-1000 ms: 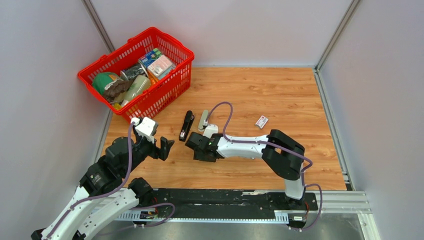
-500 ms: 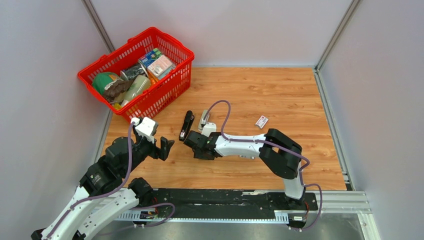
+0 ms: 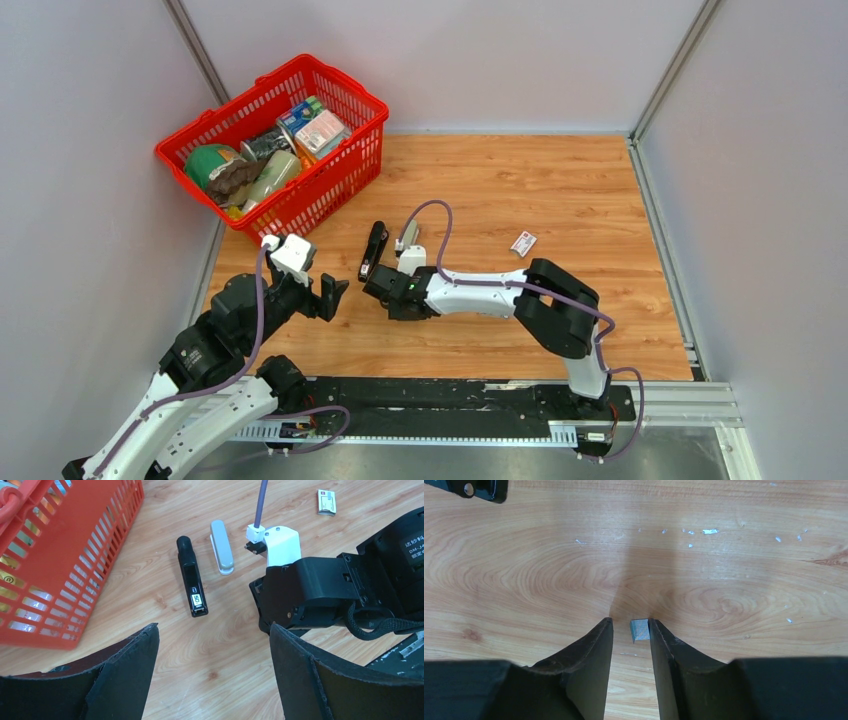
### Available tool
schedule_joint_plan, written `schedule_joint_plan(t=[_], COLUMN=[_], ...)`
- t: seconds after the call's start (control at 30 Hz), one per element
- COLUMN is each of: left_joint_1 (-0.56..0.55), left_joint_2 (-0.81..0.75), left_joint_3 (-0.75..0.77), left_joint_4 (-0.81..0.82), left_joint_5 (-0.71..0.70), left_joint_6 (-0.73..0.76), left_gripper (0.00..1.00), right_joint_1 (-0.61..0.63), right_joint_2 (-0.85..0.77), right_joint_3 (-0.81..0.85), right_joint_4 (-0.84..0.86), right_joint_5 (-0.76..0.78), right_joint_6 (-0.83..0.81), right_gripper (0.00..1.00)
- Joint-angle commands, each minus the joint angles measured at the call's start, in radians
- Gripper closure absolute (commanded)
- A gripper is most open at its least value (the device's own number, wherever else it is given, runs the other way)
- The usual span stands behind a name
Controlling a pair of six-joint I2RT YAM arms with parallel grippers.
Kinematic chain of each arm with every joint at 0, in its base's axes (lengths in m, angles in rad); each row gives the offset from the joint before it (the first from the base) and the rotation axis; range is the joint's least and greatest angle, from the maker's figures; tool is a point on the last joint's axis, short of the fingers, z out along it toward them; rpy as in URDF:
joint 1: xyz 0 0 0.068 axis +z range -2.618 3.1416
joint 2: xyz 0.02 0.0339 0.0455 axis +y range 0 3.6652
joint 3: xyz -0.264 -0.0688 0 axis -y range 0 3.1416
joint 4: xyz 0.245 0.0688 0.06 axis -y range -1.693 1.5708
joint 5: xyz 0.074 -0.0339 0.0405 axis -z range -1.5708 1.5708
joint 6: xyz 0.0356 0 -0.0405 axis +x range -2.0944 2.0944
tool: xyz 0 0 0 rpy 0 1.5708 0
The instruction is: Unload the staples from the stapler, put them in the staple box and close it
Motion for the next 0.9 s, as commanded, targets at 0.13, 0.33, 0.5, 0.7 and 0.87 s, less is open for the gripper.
schedule_joint_plan(t=[0.13,0.33,0.5,0.7,0.87], left_joint_1=[0.005,0.005,0.005,0.005,0.005], left_joint_2=[0.004,0.007,0.007,0.007,0.012], left_joint_3=[0.0,-0.002,0.0,-0.002,-0.002], left_joint_4=[0.032,0.032,0.032,0.031,0.031], left_joint_5=[0.003,-0.001,-0.002,-0.005,-0.007], left_joint_6=[0.009,0.009,0.009,0.009,0.009], left_gripper=[0.12,0.12,0.12,0.12,0.12], right_joint_1=[0.023,0.026,0.031,0.032,0.032], right_joint_2=[0.044,0.045,0.044,0.041,0.013], right_joint_3=[-0.006,-0.013,-0.023,-0.025,-0.039], right_joint_4=[-0.06,-0.063,-0.067,-0.072,-0.083], right_joint_5=[0.047,0.052,0.058,0.064,0.08], right_joint_6=[-0.024,-0.024,-0.024,-0.027,-0.025], right_gripper=[0.64,0.7,0.74,0.82,0.85])
